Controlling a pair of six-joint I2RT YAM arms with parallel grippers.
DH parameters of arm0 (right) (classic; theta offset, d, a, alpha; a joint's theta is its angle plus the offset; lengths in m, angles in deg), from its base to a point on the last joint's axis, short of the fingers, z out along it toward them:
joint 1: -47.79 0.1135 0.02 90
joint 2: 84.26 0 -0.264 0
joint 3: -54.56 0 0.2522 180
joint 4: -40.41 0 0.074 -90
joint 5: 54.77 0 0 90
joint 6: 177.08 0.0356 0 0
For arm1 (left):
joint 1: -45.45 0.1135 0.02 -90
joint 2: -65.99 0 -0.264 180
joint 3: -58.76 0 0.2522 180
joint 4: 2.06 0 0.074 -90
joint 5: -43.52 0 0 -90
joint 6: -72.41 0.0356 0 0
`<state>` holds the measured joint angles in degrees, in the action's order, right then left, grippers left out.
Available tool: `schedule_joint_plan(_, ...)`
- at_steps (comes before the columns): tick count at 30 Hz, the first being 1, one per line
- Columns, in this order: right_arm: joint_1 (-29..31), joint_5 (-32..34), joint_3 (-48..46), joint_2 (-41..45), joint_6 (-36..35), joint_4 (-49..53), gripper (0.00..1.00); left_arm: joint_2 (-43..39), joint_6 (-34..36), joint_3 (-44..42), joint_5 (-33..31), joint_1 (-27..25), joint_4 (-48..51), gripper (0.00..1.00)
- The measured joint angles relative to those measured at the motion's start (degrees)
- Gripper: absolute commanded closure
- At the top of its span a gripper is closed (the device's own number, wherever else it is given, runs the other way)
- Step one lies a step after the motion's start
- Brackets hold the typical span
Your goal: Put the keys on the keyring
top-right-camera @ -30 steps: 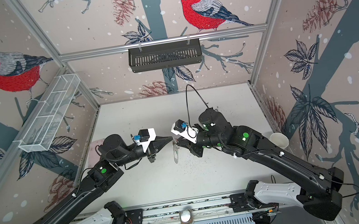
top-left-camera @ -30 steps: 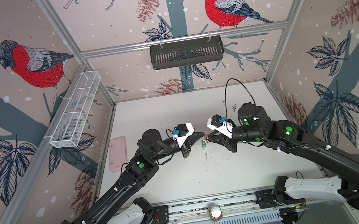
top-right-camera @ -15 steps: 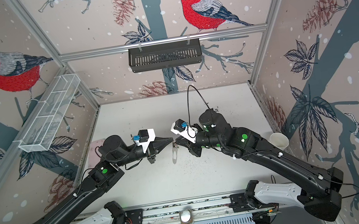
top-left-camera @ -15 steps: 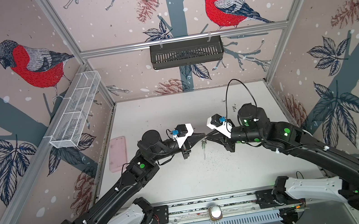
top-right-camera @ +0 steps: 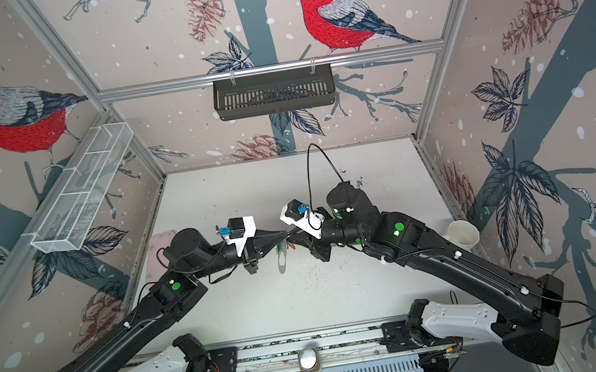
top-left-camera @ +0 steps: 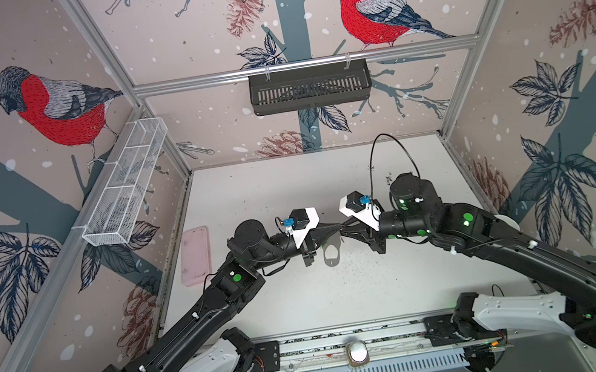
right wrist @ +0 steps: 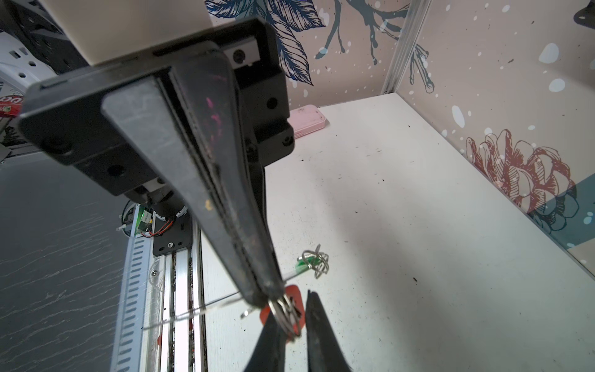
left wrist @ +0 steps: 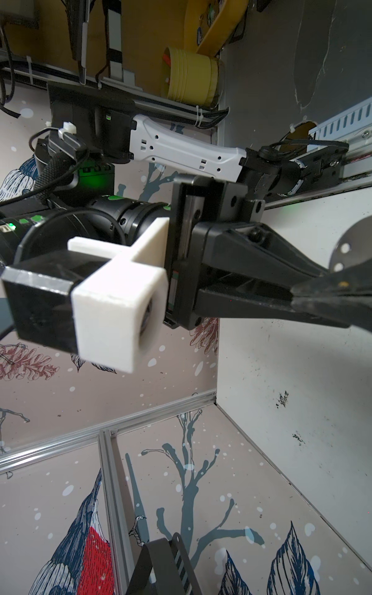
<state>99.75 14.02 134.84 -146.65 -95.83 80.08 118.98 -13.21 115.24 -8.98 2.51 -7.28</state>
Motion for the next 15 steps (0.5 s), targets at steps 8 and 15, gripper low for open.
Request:
schedule_joint_plan(8, 0.0, -0.9, -1.0, 0.3, 0.0, -2.6, 0.65, -0.7, -1.0, -1.2, 0.4, 0.0, -2.3, 1.00)
schedule_joint_plan(15, 0.0, -1.0, -1.3, 0.5, 0.0, -3.3, 0.60, -1.2, -2.0, -2.6, 0.4, 0.0, -4.5, 1.00)
